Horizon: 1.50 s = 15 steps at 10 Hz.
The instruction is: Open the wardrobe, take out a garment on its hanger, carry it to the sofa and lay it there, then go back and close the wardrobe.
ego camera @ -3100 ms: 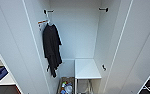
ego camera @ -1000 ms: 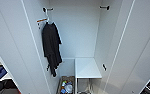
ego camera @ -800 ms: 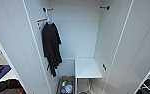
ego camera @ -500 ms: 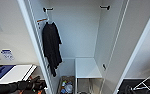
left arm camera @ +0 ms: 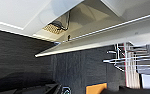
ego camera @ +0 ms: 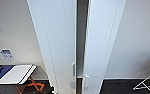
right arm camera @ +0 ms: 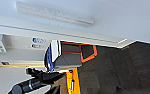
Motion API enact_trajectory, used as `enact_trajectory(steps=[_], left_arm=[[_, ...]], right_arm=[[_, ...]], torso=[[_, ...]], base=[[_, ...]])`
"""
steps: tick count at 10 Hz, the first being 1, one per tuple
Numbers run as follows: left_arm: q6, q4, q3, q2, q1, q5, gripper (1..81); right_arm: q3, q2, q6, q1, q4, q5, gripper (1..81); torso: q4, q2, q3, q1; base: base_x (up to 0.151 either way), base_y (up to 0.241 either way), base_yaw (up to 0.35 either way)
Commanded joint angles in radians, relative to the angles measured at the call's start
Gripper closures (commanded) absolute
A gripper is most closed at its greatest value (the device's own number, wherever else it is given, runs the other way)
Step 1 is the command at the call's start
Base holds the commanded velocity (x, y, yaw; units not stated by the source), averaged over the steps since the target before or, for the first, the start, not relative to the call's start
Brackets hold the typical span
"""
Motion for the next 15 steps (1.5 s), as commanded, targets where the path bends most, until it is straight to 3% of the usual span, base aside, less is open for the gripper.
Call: enact_trajectory(steps=[1, 2, 3, 5, 8, 10, 15], left_arm=[[0.181, 0.029, 0.045, 0.025, 0.171, -0.048, 1.0], [0.258, 0.029, -0.005, 0.028, 0.274, -0.117, 1.0], [0.307, 0.031, -0.067, 0.043, 0.357, -0.168, 1.0], [0.383, 0.031, -0.171, 0.098, 0.457, -0.2, 1.0], [0.437, 0.031, -0.31, 0.179, 0.564, -0.241, 1.0], [0.467, 0.032, -0.425, 0.261, 0.633, -0.269, 1.0], [0.488, 0.031, -0.67, 0.444, 0.741, -0.358, 1.0]], right_arm=[[-0.296, 0.277, 0.0, 0.102, -0.007, 0.04, 1.0], [-0.376, 0.303, -0.006, 0.064, -0.017, 0.005, 1.0], [-0.436, 0.312, -0.006, 0.01, -0.07, -0.026, 1.0], [-0.502, 0.296, -0.009, -0.109, -0.135, -0.026, 1.0], [-0.619, 0.321, -0.009, -0.306, -0.288, -0.022, 1.0], [-0.738, 0.368, -0.011, -0.416, -0.355, -0.022, 1.0], [-1.206, 0.592, -0.011, -0.631, -0.579, -0.008, 1.0]], torso=[[0.0, 0.0, 0.0, 0.0], [0.0, 0.0, 0.0, 0.0], [0.0, 0.0, 0.0, 0.0], [0.0, 0.0, 0.0, 0.0], [0.0, 0.0, 0.0, 0.0], [0.0, 0.0, 0.0, 0.0], [0.0, -0.001, 0.002, -0.002]], base=[[0.0, 0.0, 0.0], [0.0, 0.0, 0.0], [0.0, 0.0, 0.0], [0.0, 0.0, 0.0], [0.0, 0.0, 0.0], [0.0, 0.0, 0.0], [0.0, 0.0, 0.0]])
